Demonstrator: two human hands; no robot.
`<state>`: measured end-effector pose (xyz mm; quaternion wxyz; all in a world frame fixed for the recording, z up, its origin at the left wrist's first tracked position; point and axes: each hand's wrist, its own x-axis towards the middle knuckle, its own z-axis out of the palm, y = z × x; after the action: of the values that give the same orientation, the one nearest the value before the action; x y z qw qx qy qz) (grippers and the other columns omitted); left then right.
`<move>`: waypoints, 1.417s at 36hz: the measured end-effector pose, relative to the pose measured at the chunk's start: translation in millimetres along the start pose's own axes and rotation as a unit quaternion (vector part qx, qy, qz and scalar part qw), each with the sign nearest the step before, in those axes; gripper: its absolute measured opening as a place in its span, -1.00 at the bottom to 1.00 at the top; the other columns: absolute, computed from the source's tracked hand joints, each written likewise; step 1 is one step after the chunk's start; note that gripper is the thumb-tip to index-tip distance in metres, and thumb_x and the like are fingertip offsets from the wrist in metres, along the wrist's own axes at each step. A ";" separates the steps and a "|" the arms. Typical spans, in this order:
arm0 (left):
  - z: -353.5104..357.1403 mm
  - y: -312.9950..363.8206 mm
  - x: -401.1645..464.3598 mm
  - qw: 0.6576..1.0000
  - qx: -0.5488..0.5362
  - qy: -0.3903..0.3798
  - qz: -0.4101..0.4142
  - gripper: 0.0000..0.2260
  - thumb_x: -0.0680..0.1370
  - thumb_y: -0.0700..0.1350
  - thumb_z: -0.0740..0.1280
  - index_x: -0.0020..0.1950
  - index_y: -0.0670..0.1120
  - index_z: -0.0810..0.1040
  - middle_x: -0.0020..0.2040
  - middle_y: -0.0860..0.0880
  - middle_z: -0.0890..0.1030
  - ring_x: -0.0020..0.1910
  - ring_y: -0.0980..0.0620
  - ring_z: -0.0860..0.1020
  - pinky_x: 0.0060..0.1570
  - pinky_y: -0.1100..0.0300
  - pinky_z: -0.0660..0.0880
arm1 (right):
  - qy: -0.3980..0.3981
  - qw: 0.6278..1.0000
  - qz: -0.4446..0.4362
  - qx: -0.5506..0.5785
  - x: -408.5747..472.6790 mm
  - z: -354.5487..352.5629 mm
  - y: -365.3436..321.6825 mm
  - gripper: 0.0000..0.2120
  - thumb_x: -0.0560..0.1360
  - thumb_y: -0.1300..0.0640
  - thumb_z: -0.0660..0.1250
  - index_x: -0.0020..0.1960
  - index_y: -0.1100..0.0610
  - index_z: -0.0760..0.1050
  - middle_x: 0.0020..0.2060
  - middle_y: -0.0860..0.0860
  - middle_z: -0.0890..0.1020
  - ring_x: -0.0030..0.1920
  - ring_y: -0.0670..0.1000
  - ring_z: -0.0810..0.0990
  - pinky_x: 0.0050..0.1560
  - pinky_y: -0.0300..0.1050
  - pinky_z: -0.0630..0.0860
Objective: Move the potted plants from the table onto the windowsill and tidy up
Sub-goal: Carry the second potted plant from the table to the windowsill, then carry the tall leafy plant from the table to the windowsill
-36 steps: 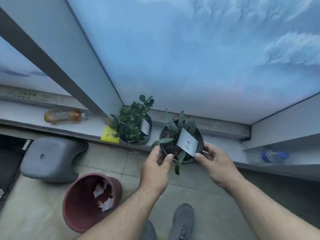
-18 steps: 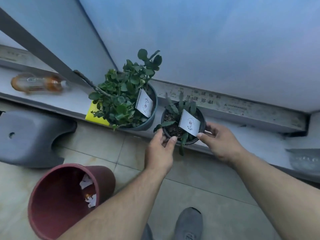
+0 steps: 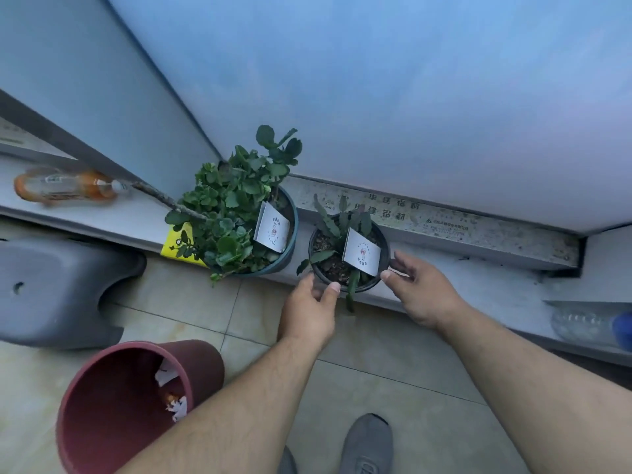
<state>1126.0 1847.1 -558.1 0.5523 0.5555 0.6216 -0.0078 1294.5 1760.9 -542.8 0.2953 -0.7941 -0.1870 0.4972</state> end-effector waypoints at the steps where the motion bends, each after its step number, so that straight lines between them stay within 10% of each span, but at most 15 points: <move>1: -5.0 6.3 -7.1 1.000 0.003 -0.002 -0.001 -0.71 0.61 0.06 0.33 0.32 0.09 0.49 -0.16 0.23 0.55 -0.03 0.09 0.59 0.02 0.22 0.42 | 0.014 1.000 0.021 0.011 -9.0 -3.1 -7.4 -0.44 0.63 0.13 0.34 0.58 0.16 0.28 0.46 0.05 0.49 0.42 0.00 0.50 0.40 -0.13 0.38; 9: -62.2 77.0 -113.8 0.999 0.005 -0.040 0.012 -0.62 0.62 0.04 0.31 0.43 0.03 0.45 -0.05 0.10 0.68 0.04 0.07 0.66 0.24 0.03 0.52 | 0.050 0.995 0.057 0.068 -130.2 -48.8 -92.9 -0.51 0.62 0.11 0.36 0.52 0.11 0.38 0.41 0.02 0.54 0.21 -0.10 0.54 0.35 -0.12 0.45; 17: -141.6 215.5 -304.3 0.988 0.043 -0.092 0.114 -0.63 0.62 -0.07 0.34 0.43 0.03 0.46 0.13 0.12 0.59 0.00 0.32 0.55 -0.07 0.52 0.39 | 0.060 0.994 0.010 0.093 -329.9 -114.3 -215.0 -0.60 0.60 0.09 0.38 0.42 0.11 0.47 0.33 -0.02 0.59 0.24 -0.14 0.56 0.01 -0.58 0.42; 23: -190.1 316.1 -444.0 0.955 0.080 -0.158 0.238 -0.53 0.61 0.08 0.32 0.52 0.12 0.33 0.08 0.28 0.52 0.16 0.10 0.58 0.24 0.13 0.48 | 0.158 0.967 -0.042 0.195 -489.2 -156.3 -281.0 -0.61 0.58 -0.04 0.39 0.38 0.02 0.50 0.25 -0.14 0.61 0.27 -0.16 0.57 0.39 -0.01 0.50; 27: -198.6 350.8 -496.8 0.919 0.104 -0.209 0.318 -0.48 0.61 0.11 0.30 0.56 0.15 0.27 0.41 0.17 0.42 0.25 0.10 0.54 0.32 -0.03 0.50 | 0.231 0.941 -0.068 0.238 -558.9 -167.4 -291.2 -0.57 0.58 -0.10 0.38 0.40 0.01 0.49 0.27 -0.13 0.61 0.30 -0.13 0.57 0.41 0.04 0.49; 37: -154.7 351.6 -620.8 0.808 0.140 -0.380 0.428 -0.53 0.61 0.04 0.33 0.52 0.09 0.35 0.41 0.17 0.46 0.17 0.07 0.60 -0.06 0.37 0.56 | 0.485 0.789 -0.072 0.370 -723.9 -147.4 -240.2 -0.56 0.63 0.00 0.33 0.46 0.12 0.42 0.34 0.02 0.58 0.29 -0.09 0.59 0.37 0.00 0.53; 46: -99.4 264.9 -740.6 0.708 0.182 -0.527 0.434 -0.60 0.57 0.08 0.39 0.39 0.26 0.44 0.38 0.13 0.53 0.17 0.17 0.60 0.21 -0.09 0.58 | 0.642 0.624 -0.014 0.445 -877.5 -66.1 -151.2 -0.56 0.65 0.06 0.30 0.49 0.16 0.40 0.39 0.04 0.55 0.33 -0.07 0.57 0.34 -0.02 0.55; 51: -80.1 199.6 -829.0 0.627 0.215 -0.612 0.431 -0.55 0.61 0.02 0.34 0.50 0.10 0.39 0.39 0.08 0.50 0.27 0.14 0.56 0.15 0.11 0.58 | 0.713 0.515 0.019 0.475 -963.3 -6.7 -100.5 -0.60 0.64 0.05 0.33 0.44 0.12 0.45 0.35 0.05 0.58 0.30 -0.06 0.60 0.33 0.00 0.56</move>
<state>1022.9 1408.1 170.0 0.6105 0.7303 -0.1896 -0.2409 880.6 1266.0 179.6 0.6536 -0.6268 0.3654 -0.2157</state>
